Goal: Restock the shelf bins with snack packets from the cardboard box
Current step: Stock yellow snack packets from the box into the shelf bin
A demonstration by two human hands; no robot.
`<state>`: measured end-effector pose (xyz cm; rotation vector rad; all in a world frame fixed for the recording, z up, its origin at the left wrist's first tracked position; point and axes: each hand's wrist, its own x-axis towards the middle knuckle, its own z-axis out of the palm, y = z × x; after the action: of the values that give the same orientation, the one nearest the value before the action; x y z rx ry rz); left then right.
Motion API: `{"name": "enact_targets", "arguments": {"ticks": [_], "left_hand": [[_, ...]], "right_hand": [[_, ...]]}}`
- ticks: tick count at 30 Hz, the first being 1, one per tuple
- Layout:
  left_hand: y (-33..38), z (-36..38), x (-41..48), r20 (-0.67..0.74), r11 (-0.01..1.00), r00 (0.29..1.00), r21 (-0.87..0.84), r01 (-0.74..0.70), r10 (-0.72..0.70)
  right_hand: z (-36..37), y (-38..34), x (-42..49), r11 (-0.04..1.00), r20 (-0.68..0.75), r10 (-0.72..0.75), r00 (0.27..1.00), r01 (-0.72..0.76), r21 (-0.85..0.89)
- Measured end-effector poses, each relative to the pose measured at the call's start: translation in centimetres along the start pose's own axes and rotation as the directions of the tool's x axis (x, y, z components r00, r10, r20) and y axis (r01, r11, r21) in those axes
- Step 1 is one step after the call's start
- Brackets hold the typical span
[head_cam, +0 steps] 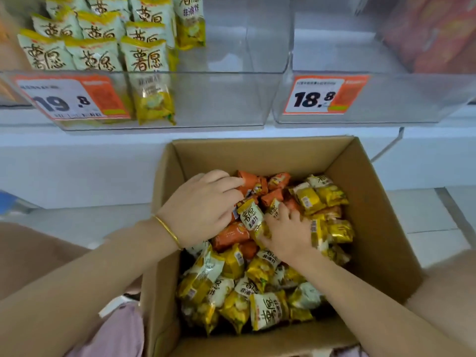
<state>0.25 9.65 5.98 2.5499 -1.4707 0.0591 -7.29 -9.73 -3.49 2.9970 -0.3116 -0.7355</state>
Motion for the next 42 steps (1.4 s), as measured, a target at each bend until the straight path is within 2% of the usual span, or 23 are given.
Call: {"name": "enact_targets", "arguments": {"ticks": [4,7,11,13,14,15,16,17,18,19,20,22,24,27,29,31,33,35,39,40,42], "left_hand": [[-0.6,1.3,0.6,0.055,1.000,0.998,-0.022,-0.005,0.006],[-0.9,1.9,0.8,0.065,1.000,0.997,-0.007,-0.028,0.028],[-0.8,2.3,1.1,0.049,1.000,0.998,0.009,-0.030,0.029],[-0.4,2.4,1.1,0.041,0.997,0.996,-0.008,0.076,-0.076],[-0.3,2.6,1.1,0.056,0.982,0.982,-0.046,0.181,-0.179],[-0.3,2.9,1.2,0.108,0.943,0.949,-0.126,0.309,-0.297],[-0.2,2.7,1.3,0.213,0.847,0.884,-0.265,0.462,-0.416],[-0.1,2.5,1.5,0.337,0.676,0.807,-0.441,0.591,-0.485],[0.0,2.2,1.7,0.434,0.461,0.748,-0.597,0.656,-0.502],[0.1,1.9,1.9,0.482,0.287,0.721,-0.693,0.661,-0.498],[0.2,1.5,2.0,0.485,0.211,0.718,-0.735,0.644,-0.500],[0.3,1.0,2.1,0.427,0.195,0.730,-0.778,0.598,-0.534],[0.0,0.6,2.1,0.409,0.147,0.716,-0.804,0.575,-0.565],[-0.6,0.2,1.6,0.435,0.111,0.678,-0.789,0.604,-0.593],[-0.8,0.2,1.2,0.435,0.120,0.657,-0.772,0.624,-0.615],[-0.9,0.1,0.7,0.405,0.173,0.668,-0.762,0.624,-0.624],[-0.9,-0.1,0.4,0.377,0.210,0.682,-0.761,0.614,-0.627],[-1.0,-0.3,0.4,0.354,0.231,0.704,-0.773,0.591,-0.616],[-0.6,-1.0,0.3,0.342,0.222,0.758,-0.818,0.531,-0.555],[-0.5,-1.0,0.3,0.352,0.196,0.765,-0.831,0.521,-0.540],[-0.3,-1.5,0.5,0.385,0.078,0.777,-0.873,0.482,-0.498]], "right_hand": [[0.6,-0.6,1.8,0.995,0.101,0.098,0.990,-0.095,-0.041],[0.3,-0.3,2.5,0.995,0.111,0.093,0.989,-0.090,-0.034],[-0.5,0.3,1.9,0.984,0.045,0.070,0.996,-0.077,0.161],[-1.6,0.6,1.3,0.937,0.017,0.084,0.996,-0.085,0.339],[-2.3,0.7,1.1,0.890,-0.002,0.089,0.996,-0.079,0.450],[-3.1,0.8,0.8,0.825,-0.019,0.085,0.996,-0.060,0.562],[-3.9,0.6,0.4,0.749,-0.037,0.070,0.997,-0.028,0.661],[-4.7,0.4,-0.1,0.679,-0.059,0.047,0.997,0.012,0.734],[-5.4,0.0,-0.6,0.626,-0.083,0.017,0.996,0.054,0.778],[-6.1,-0.5,-1.3,0.593,-0.106,-0.016,0.994,0.095,0.800],[-6.5,-0.9,-1.9,0.572,-0.129,-0.049,0.990,0.134,0.809],[-7.0,-1.4,-2.8,0.514,-0.171,-0.105,0.980,0.201,0.834],[-7.3,-1.2,-3.1,0.402,-0.196,-0.131,0.972,0.233,0.886],[-7.6,-0.4,-3.0,0.267,-0.182,-0.057,0.982,0.191,0.945],[-8.0,0.0,-2.7,0.082,-0.116,-0.010,0.993,0.117,0.990],[-8.5,0.4,-2.3,-0.096,-0.082,-0.044,0.996,0.077,0.992],[-8.8,0.7,-1.9,-0.190,-0.099,-0.132,0.986,0.072,0.979],[-9.3,0.5,-2.1,-0.236,-0.131,-0.200,0.971,0.082,0.968],[-10.2,-0.2,-2.8,-0.226,-0.211,-0.291,0.933,0.148,0.963],[-10.5,-0.1,-2.8,-0.216,-0.234,-0.296,0.926,0.174,0.961],[-10.7,0.1,-2.8,-0.197,-0.261,-0.317,0.912,0.206,0.958]]}}
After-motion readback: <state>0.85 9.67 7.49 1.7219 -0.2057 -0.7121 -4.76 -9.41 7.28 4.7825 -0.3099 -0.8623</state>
